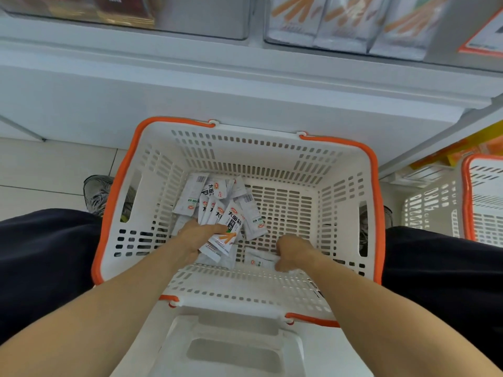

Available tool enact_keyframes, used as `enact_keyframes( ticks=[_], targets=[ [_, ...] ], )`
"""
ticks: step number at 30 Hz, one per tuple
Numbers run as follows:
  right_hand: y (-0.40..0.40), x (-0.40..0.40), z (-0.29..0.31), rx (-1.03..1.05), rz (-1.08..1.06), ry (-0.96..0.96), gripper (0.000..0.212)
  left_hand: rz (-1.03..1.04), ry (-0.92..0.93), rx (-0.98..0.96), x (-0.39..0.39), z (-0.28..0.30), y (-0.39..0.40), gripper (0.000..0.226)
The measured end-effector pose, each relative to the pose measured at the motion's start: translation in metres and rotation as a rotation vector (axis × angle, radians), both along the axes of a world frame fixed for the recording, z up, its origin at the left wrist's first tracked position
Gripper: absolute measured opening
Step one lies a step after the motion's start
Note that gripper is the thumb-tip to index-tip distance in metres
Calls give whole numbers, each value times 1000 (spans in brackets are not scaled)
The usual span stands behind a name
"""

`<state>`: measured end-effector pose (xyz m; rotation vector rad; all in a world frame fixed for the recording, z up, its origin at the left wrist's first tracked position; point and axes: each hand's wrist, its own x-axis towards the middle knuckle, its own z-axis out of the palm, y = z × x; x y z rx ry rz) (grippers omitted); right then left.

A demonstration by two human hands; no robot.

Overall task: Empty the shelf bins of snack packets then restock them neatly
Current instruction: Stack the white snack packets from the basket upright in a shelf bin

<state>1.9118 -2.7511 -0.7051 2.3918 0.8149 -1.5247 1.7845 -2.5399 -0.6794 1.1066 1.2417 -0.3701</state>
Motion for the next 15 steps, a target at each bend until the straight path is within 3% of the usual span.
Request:
enact_keyframes(
  ticks=[3, 5, 7, 10, 13, 15],
  targets=[
    [15, 18, 22, 74, -499, 196, 29, 89, -50, 41, 7, 3, -3, 39],
    [31, 27, 45, 246, -848, 337, 27, 118, -101, 137, 12, 7, -6, 50],
    [52, 28, 66, 447, -1047, 378, 28, 140, -187, 204, 18, 19, -9, 62],
    [80, 17, 87, 659, -1131, 250, 25, 155, -344, 160, 30, 40, -10, 75],
    [96, 6, 107, 809, -1125, 151, 34, 179, -502, 79, 44, 63, -8, 45],
    [99, 8, 122, 856, -1158, 110, 35, 232, -557, 9, 51, 80, -5, 40]
  ],
)
